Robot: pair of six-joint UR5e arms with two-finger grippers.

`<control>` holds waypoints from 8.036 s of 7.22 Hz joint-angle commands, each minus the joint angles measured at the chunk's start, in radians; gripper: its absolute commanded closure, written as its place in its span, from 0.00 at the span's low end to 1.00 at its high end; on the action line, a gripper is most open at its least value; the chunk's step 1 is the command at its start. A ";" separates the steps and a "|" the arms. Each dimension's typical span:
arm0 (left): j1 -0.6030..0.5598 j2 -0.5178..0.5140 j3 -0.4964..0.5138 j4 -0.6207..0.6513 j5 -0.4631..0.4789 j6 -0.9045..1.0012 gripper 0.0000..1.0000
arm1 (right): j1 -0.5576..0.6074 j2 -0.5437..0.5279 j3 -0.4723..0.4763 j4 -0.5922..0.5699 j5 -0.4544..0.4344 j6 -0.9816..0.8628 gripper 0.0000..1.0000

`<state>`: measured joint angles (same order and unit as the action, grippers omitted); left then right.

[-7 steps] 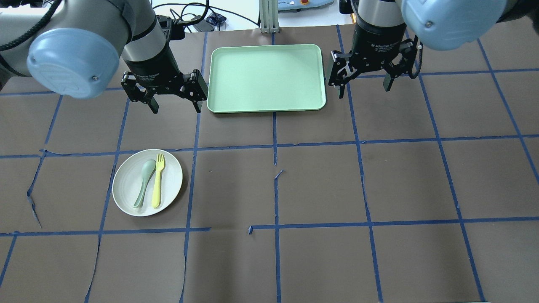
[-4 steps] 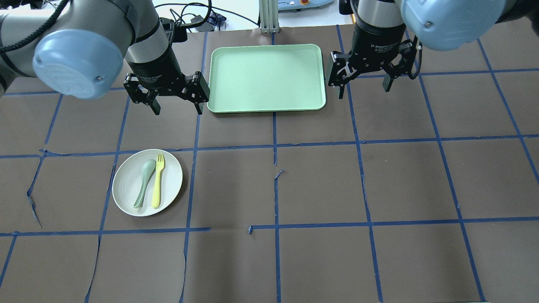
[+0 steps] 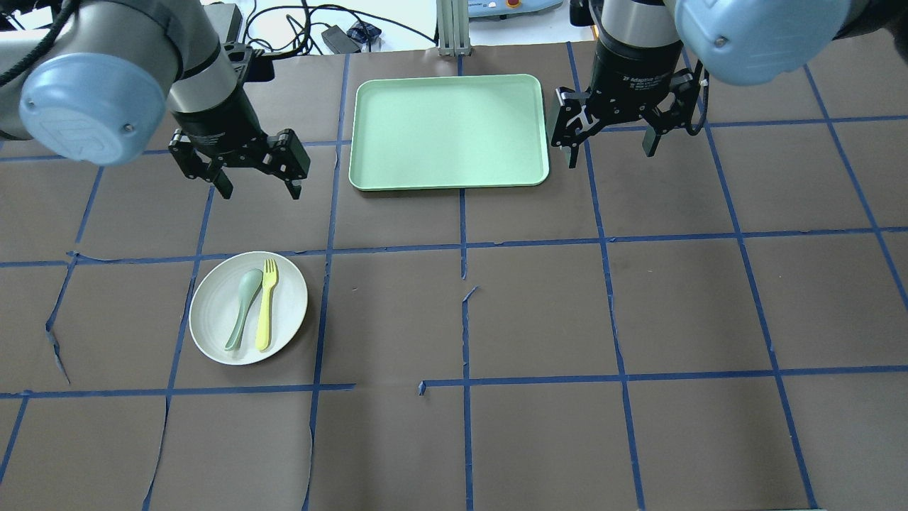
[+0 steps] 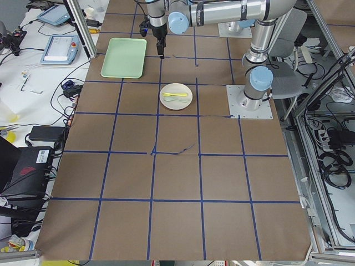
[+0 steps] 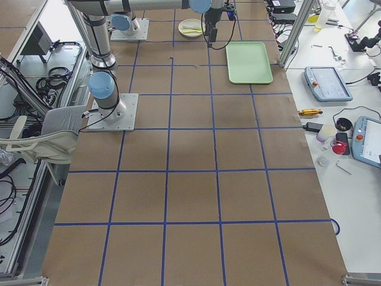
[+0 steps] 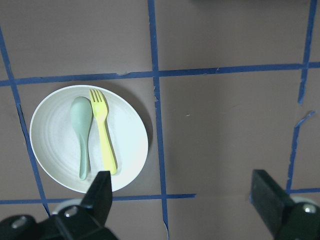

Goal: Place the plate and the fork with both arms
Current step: 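Move the left gripper down to the white plate's rim and grasp it, then carry the plate with the left gripper and lower it onto the green tray, then open the left gripper and lift it away while the right gripper moves over the plate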

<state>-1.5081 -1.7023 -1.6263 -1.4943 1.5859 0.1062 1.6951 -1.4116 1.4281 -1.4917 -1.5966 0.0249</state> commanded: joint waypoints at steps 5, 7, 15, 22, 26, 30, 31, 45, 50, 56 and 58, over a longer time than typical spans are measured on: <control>0.389 -0.029 -0.258 0.211 -0.020 0.469 0.02 | 0.000 0.013 0.023 -0.002 -0.008 0.001 0.00; 0.417 -0.071 -0.374 0.371 -0.021 0.539 0.06 | 0.000 0.014 0.029 -0.006 -0.006 0.000 0.00; 0.425 -0.163 -0.389 0.374 -0.017 0.557 0.90 | 0.000 0.014 0.031 -0.004 -0.006 0.001 0.00; 0.427 -0.129 -0.328 0.255 -0.075 0.480 1.00 | 0.000 0.019 0.031 -0.002 -0.013 -0.010 0.00; 0.387 -0.152 -0.150 0.062 -0.197 0.203 1.00 | 0.000 0.019 0.031 -0.001 -0.013 -0.010 0.00; 0.145 -0.273 0.026 0.170 -0.394 -0.046 1.00 | 0.002 0.014 0.031 0.014 -0.013 -0.010 0.00; 0.105 -0.331 0.089 0.187 -0.412 -0.101 1.00 | 0.002 0.014 0.031 0.014 -0.013 -0.003 0.00; -0.106 -0.731 0.510 0.305 -0.452 -0.255 0.35 | 0.002 0.020 0.031 -0.002 -0.010 -0.011 0.00; -0.124 -0.562 0.421 0.240 -0.217 -0.254 0.00 | 0.003 0.087 0.015 -0.169 -0.006 0.003 0.00; -0.025 -0.266 0.274 -0.158 0.075 -0.001 0.00 | 0.017 0.328 -0.107 -0.440 0.016 0.056 0.00; -0.020 -0.161 0.173 -0.149 0.077 0.004 0.00 | 0.049 0.460 -0.248 -0.443 0.026 0.069 0.03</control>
<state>-1.5348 -1.9307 -1.3945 -1.6440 1.6602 0.1027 1.7252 -1.0299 1.2613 -1.9300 -1.5754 0.0853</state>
